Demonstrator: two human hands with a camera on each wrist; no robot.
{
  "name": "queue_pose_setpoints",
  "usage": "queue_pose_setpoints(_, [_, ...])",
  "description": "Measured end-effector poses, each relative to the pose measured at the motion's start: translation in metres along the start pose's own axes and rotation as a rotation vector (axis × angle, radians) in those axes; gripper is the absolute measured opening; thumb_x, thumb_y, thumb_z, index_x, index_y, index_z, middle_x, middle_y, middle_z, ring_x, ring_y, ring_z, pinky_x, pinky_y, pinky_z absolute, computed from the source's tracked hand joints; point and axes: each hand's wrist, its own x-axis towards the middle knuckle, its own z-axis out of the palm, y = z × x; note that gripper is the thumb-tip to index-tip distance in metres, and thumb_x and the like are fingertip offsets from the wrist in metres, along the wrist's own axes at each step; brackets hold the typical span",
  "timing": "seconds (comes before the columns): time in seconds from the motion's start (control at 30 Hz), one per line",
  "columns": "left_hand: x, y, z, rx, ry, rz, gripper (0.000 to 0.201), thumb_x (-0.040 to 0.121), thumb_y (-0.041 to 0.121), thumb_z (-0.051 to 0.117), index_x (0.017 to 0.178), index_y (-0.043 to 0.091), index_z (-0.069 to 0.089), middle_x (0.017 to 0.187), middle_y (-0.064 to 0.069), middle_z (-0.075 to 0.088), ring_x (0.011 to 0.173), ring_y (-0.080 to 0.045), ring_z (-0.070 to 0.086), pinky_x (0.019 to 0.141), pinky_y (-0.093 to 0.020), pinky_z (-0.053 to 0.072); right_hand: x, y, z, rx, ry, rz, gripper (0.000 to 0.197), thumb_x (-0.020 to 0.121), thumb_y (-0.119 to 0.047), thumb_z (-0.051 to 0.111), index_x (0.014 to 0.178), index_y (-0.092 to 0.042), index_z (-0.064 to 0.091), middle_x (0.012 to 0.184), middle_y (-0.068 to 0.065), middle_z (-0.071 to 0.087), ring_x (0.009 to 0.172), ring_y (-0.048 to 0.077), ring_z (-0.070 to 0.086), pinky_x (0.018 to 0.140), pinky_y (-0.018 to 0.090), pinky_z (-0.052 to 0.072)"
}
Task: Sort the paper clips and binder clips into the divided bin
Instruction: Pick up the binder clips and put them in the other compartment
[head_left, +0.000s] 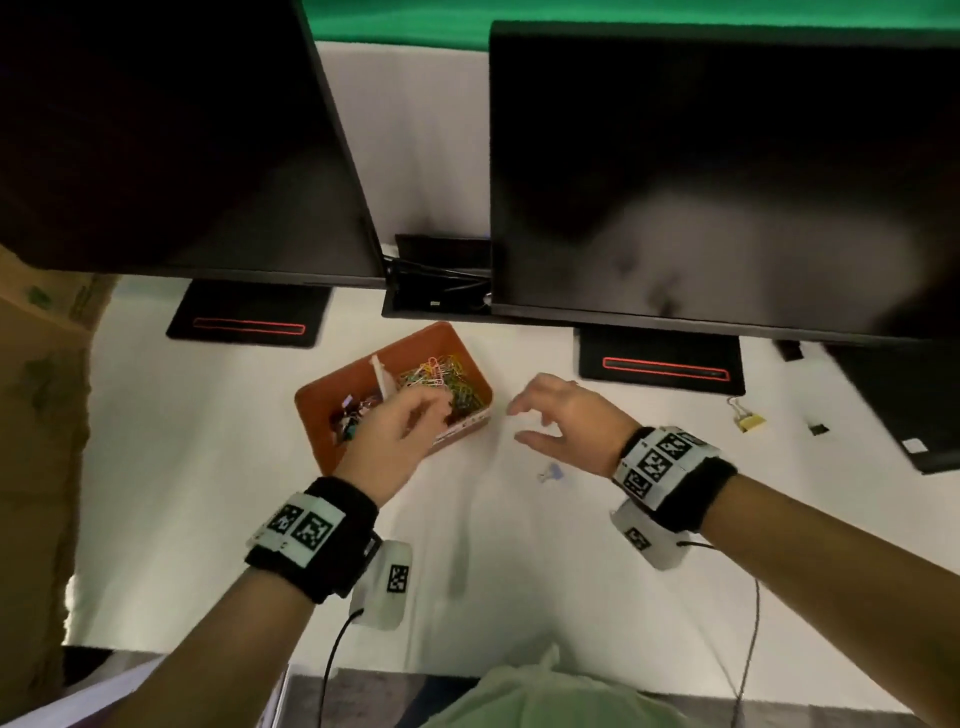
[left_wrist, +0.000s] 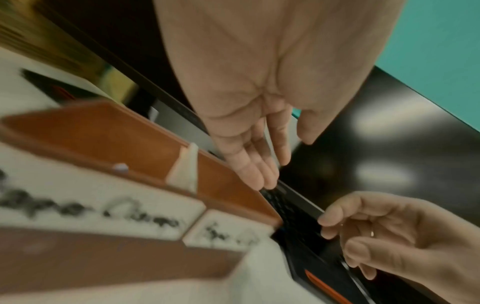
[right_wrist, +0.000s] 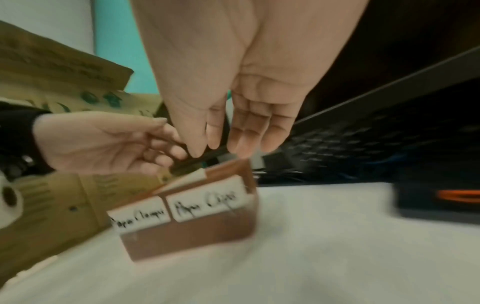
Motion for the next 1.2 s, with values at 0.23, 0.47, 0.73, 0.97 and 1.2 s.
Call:
queue_pose_setpoints(0.23, [0.024,-0.013,0.125,0.374,-0.325,0.115,0.038,0.085,0.022,0.061,0.121,0.026,0.053,0.122,0.002,0.047,0.109,-0.014,0.051,0.095,-0.019,0.04,-0.098,0.082,0.022,-0.114,-0.238,0.306,0.034,0.085,-0.026,0.062,0.119,-0.022,0.059,0.124,0.002,0.054,0.113,0.022,0.052,0.101,0.036,0.042])
queue_pose_setpoints(0.47, [0.039,-0.04,0.17,0.598,-0.374,0.073,0.025,0.085,0.003,0.055,0.107,0.014,0.062,0.109,-0.003,0.052,0.1,-0.02,0.05,0.094,-0.031,0.046,-0.106,0.098,0.044,-0.057,-0.205,0.287,0.018,0.088,-0.011,0.055,0.1,-0.006,0.068,0.109,0.012,0.059,0.104,0.029,0.052,0.093,0.033,0.041])
queue_pose_setpoints(0.73, [0.044,-0.038,0.167,0.359,-0.277,-0.155,0.023,0.072,-0.003,0.069,0.089,0.012,0.063,0.082,-0.001,0.055,0.072,-0.016,0.055,0.068,-0.023,0.05,-0.13,0.113,0.03,0.169,-0.201,0.308,0.029,0.084,-0.011,0.065,0.113,-0.011,0.064,0.115,0.01,0.051,0.1,0.026,0.056,0.088,0.026,0.043])
queue_pose_setpoints(0.97, [0.04,-0.037,0.162,0.345,-0.308,-0.18,0.024,0.072,0.006,0.073,0.072,0.025,0.058,0.071,0.005,0.06,0.067,-0.014,0.057,0.068,-0.021,0.049,-0.143,0.109,0.05,0.041,-0.409,0.176,0.038,0.089,-0.012,0.059,0.126,-0.007,0.056,0.128,0.013,0.046,0.107,0.031,0.056,0.099,0.035,0.043])
queue_pose_setpoints(1.2, [0.048,-0.022,0.17,0.386,-0.351,-0.048,0.033,0.075,0.005,0.07,0.071,0.034,0.054,0.077,0.007,0.055,0.067,-0.009,0.055,0.068,-0.012,0.043,-0.141,0.11,0.053,-0.012,-0.373,0.18,0.02,0.089,-0.015,0.056,0.102,-0.003,0.066,0.116,0.013,0.051,0.099,0.033,0.055,0.09,0.038,0.046])
